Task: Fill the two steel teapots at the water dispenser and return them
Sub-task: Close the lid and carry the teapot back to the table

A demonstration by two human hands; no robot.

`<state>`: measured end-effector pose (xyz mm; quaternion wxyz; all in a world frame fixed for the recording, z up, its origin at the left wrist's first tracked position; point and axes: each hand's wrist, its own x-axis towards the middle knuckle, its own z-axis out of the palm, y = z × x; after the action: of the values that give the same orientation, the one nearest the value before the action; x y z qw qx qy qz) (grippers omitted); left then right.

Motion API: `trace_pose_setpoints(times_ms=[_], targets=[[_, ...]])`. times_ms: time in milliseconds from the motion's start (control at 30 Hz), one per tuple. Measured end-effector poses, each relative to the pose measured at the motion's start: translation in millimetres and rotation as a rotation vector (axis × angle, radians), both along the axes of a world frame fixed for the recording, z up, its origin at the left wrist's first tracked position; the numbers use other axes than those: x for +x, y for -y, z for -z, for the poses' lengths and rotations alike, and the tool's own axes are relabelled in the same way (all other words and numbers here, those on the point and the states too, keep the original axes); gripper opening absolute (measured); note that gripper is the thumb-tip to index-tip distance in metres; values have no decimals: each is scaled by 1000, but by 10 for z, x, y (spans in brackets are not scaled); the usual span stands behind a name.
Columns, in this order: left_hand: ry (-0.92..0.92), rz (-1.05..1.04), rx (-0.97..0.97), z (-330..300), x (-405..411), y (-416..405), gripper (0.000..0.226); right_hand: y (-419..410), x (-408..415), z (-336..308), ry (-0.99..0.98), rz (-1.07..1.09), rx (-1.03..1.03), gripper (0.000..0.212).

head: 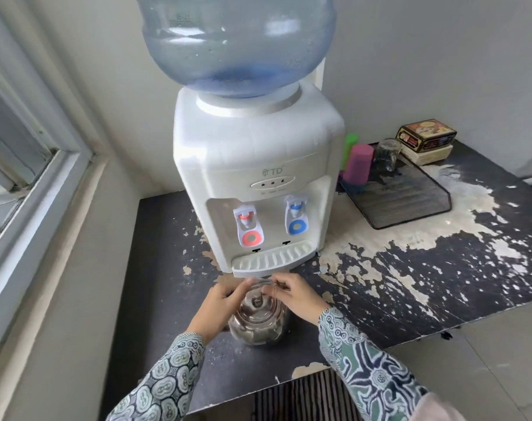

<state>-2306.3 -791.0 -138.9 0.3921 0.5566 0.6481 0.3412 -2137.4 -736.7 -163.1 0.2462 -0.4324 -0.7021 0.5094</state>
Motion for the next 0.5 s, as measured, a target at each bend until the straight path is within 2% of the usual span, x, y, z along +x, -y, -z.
trace_pose_setpoints(times_ms=[33, 167, 233, 267, 367, 400, 500], targets=[[9, 18, -5, -55, 110, -27, 64, -8, 128, -9, -6, 3, -12, 53], [64, 114, -22, -358, 709, -164, 49, 24, 759, -237, -43, 36, -11, 59], [88, 192, 11, -507, 1104, -218, 51, 75, 1190, -350, -57, 81, 2, 62], [97, 229, 27, -549, 1291, -247, 50, 102, 1404, -389, -55, 105, 8, 56], [118, 333, 36, -644, 2038, -279, 46, 261, 2200, -537, -52, 194, 8, 16], [123, 365, 49, -647, 2262, -285, 46, 317, 2447, -585, -61, 223, 15, 9], [129, 481, 104, -722, 3091, -261, 48, 543, 3279, -694, -24, 302, 49, 24]])
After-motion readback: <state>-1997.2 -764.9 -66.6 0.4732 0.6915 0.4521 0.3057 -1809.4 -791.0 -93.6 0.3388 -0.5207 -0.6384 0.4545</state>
